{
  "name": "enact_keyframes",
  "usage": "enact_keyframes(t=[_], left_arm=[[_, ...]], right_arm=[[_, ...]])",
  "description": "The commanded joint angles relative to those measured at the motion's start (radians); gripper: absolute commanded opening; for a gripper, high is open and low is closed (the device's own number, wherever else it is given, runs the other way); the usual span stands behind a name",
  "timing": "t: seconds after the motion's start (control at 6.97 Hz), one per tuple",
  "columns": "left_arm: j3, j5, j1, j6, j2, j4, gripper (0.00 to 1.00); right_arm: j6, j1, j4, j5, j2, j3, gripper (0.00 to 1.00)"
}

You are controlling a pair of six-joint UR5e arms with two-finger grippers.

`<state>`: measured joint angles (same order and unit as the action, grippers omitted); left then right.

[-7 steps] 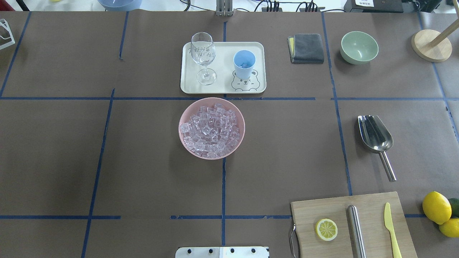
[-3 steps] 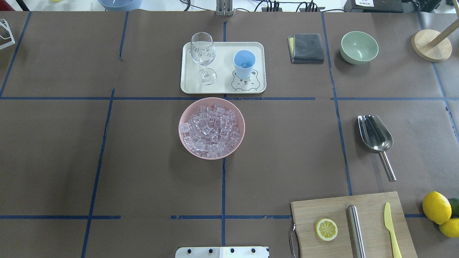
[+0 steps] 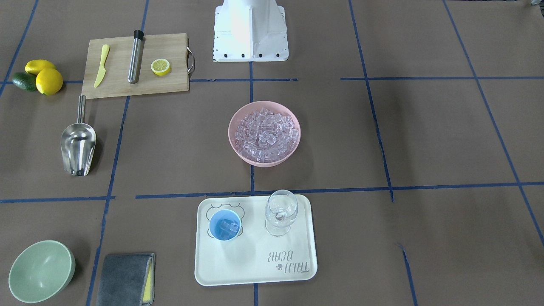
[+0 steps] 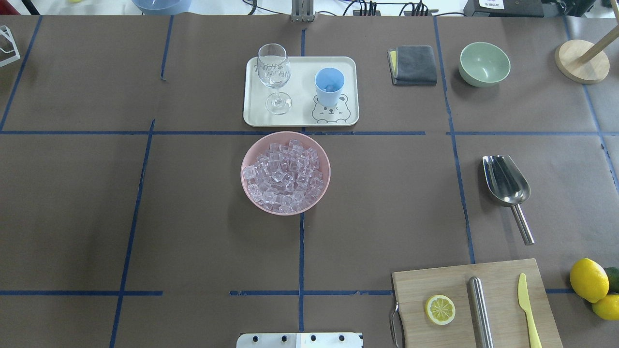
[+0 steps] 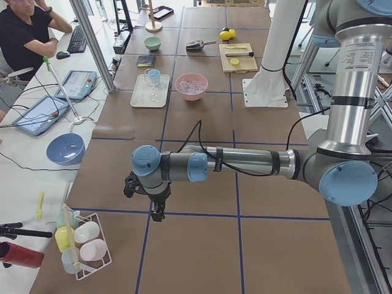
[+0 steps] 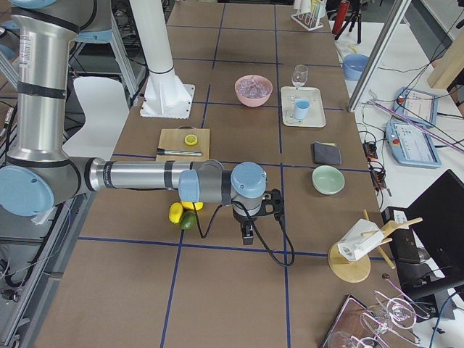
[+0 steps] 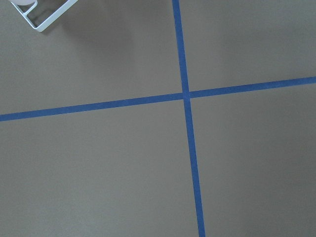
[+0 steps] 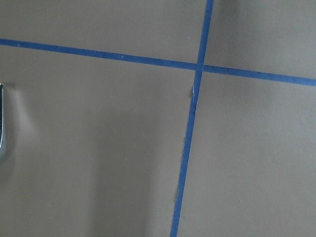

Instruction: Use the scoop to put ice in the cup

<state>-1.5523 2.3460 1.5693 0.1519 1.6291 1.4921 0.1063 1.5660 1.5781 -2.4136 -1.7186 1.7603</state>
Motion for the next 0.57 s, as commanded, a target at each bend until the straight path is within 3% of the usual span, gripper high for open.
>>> enact_keyframes(t=[0.0, 0.43], left_arm=[[0.000, -0.001, 0.000, 0.000, 0.000, -0.001, 1.00], [0.001, -0.001, -0.002, -0.002, 0.001, -0.001, 1.00]], right_arm=[[-0.004, 0.003, -0.001, 0.001, 0.001, -0.002, 1.00], [-0.010, 0.003, -0.004, 0.001, 0.002, -0.001, 1.00]])
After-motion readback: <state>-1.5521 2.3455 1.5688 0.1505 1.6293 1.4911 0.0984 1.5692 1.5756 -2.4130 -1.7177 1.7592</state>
